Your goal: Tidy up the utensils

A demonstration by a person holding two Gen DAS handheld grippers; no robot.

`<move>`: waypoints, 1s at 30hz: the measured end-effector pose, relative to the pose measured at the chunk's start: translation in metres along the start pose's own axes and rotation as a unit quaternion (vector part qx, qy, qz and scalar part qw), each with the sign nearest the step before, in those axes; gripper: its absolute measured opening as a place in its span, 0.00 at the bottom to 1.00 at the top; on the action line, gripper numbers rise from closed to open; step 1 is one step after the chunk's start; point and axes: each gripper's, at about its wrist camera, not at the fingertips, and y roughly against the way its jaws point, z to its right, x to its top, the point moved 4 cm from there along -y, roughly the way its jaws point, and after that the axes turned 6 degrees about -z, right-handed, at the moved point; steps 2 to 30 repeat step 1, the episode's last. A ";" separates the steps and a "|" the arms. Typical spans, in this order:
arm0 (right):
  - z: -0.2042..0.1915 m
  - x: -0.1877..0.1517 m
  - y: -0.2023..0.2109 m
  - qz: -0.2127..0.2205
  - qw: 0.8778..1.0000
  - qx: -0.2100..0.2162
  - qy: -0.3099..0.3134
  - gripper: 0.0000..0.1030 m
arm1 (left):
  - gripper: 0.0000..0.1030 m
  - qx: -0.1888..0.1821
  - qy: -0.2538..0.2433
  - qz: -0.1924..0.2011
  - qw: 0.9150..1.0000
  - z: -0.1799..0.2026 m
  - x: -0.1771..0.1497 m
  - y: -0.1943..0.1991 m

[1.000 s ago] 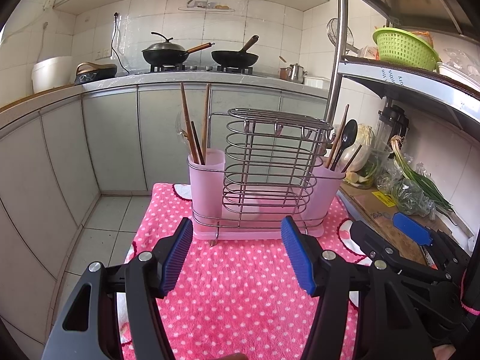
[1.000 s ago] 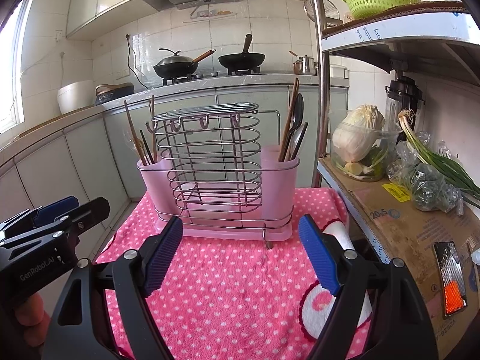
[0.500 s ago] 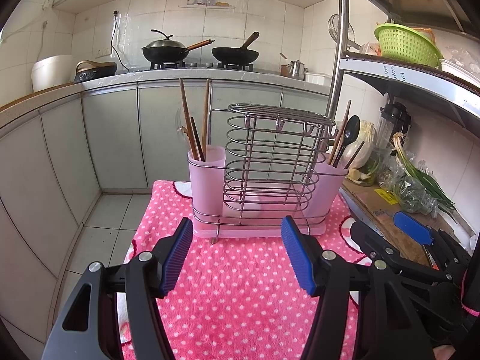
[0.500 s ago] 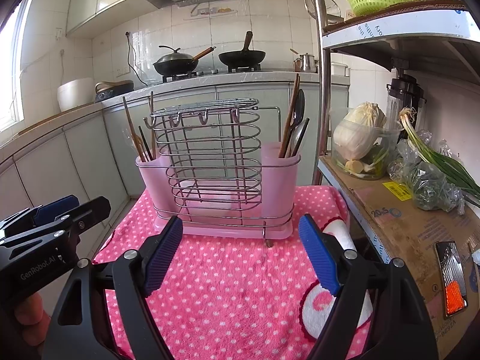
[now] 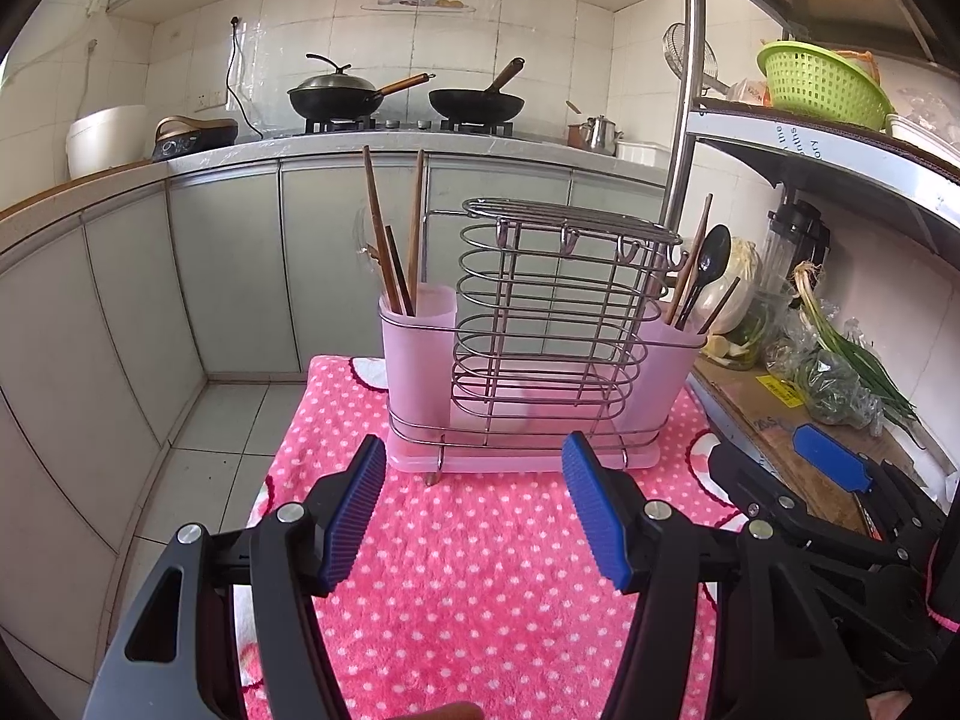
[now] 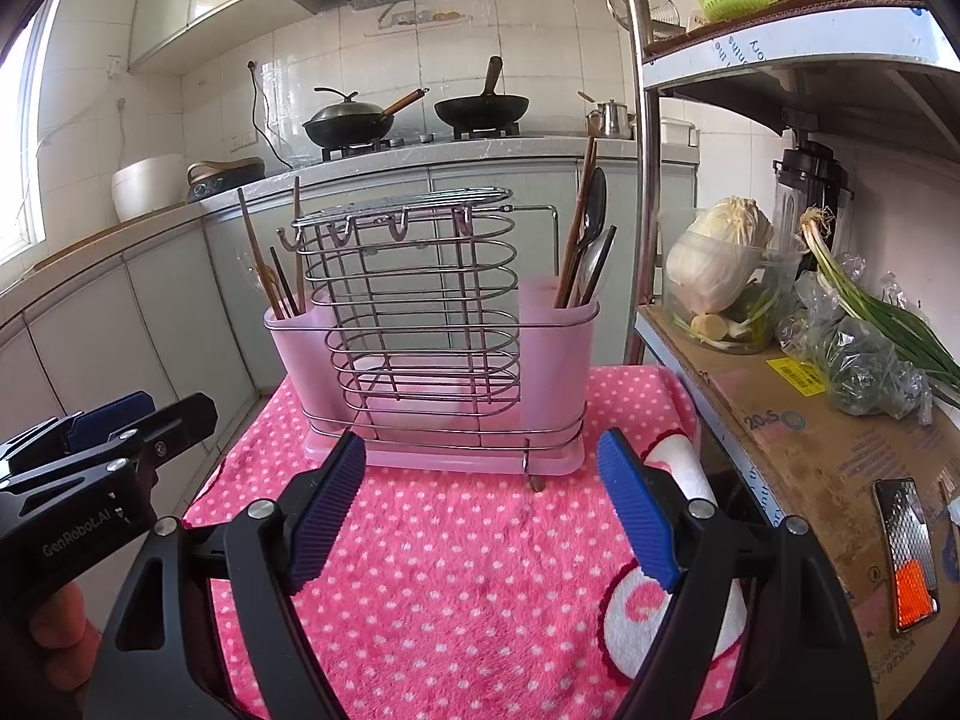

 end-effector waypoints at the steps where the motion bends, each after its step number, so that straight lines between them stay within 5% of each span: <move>1: 0.000 0.000 0.000 0.000 1.000 0.000 0.000 0.78 | 0.59 0.000 0.000 0.000 1.000 0.000 0.000 -0.001; 30: 0.000 0.000 0.000 0.000 1.000 0.000 0.000 0.78 | 0.59 0.000 0.000 0.000 1.000 0.000 0.000 -0.001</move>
